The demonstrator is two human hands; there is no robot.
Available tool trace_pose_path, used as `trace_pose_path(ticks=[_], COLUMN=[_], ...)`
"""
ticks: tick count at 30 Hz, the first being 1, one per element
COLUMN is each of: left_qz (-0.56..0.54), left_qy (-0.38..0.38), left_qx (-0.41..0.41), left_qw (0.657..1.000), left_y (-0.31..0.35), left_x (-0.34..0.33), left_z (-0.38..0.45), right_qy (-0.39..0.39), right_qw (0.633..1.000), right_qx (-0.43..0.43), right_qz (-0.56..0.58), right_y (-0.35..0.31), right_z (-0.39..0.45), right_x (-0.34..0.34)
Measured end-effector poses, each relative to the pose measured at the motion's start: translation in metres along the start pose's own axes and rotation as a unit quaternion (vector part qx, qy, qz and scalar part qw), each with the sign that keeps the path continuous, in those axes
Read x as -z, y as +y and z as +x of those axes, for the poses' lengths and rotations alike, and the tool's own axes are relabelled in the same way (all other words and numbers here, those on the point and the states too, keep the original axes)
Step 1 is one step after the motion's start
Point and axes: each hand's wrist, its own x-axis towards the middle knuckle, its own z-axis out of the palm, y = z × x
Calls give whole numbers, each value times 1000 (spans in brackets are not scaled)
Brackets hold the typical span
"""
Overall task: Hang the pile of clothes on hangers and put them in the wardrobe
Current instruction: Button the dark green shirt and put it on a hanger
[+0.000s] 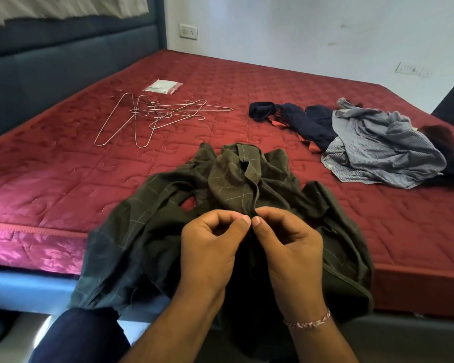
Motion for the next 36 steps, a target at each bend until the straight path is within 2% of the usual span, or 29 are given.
trace_pose_path(ticks=[5, 16, 21, 24, 27, 30, 36], left_qz=[23, 0, -40, 1, 48, 65, 20], left_qy=[5, -56, -32, -54, -70, -83, -104], left_qx=[-2, 52, 83, 68, 42, 33, 50], left_qw=[1000, 997, 995, 996, 995, 994, 993], left_y=[0, -12, -18, -21, -25, -28, -26], left_x=[-2, 8, 7, 12, 16, 17, 19], left_z=[-2, 11, 10, 12, 12, 10, 12], right_qy=[9, -109, -62, -62, -82, -80, -90], right_qw=[998, 965, 942, 948, 972, 979, 978], right_qx=[50, 169, 228, 208, 124, 70, 64], right_qz=[-23, -169, -237, -234, -181, -175, -178], right_y=[4, 15, 19, 18, 12, 7, 7], right_z=[-4, 4, -3, -7, -3, 2, -3], right_x=[1, 16, 11, 10, 12, 12, 10])
